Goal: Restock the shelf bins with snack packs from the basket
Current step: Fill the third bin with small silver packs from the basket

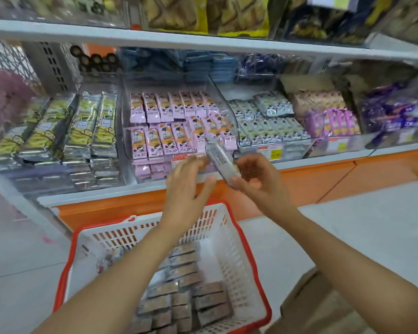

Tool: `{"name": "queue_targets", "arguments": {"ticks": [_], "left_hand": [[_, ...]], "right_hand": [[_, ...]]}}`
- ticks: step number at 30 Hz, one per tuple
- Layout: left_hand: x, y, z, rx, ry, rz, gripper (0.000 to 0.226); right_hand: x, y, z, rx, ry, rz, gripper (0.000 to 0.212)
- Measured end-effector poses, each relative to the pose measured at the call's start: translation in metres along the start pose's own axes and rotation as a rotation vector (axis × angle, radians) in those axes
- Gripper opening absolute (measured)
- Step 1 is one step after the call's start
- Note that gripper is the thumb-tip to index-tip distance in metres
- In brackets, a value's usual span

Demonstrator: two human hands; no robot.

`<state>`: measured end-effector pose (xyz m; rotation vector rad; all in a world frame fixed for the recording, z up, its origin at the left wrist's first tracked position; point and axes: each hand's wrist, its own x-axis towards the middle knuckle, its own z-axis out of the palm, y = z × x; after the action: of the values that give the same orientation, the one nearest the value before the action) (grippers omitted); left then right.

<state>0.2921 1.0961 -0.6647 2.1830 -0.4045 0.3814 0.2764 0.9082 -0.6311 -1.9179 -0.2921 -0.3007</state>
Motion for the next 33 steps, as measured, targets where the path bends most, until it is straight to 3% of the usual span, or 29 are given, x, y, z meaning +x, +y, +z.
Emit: {"name": "queue_targets", "arguments": {"ticks": [2,4,6,9,20,25,33], "left_hand": [[0.014,-0.005,-0.001,0.261,0.077,0.132,0.047],[0.021,-0.016,-0.001,0.487,0.034,0.183,0.066],[0.023,-0.026,0.001,0.636,-0.038,0.183,0.084],[0.023,-0.034,0.004,0.763,-0.049,0.208,0.090],[0.029,-0.045,0.013,0.812,0.041,0.254,0.095],[0.029,-0.047,0.013,0.829,0.007,0.241,0.098],[0.026,-0.041,0.006,0.789,-0.034,0.248,0.100]], "right_hand": [[0.022,-0.001,-0.024,-0.091,0.114,-0.034,0.028],[0.049,0.004,-0.044,-0.185,0.226,-0.024,0.025],[0.080,0.013,-0.059,-0.285,0.313,0.017,0.023],[0.126,0.032,-0.073,-0.425,0.368,0.096,0.022],[0.210,0.073,-0.066,-0.894,0.272,0.194,0.026],[0.213,0.074,-0.066,-0.881,0.245,0.225,0.030],[0.149,0.039,-0.038,-0.606,0.244,-0.017,0.012]]}}
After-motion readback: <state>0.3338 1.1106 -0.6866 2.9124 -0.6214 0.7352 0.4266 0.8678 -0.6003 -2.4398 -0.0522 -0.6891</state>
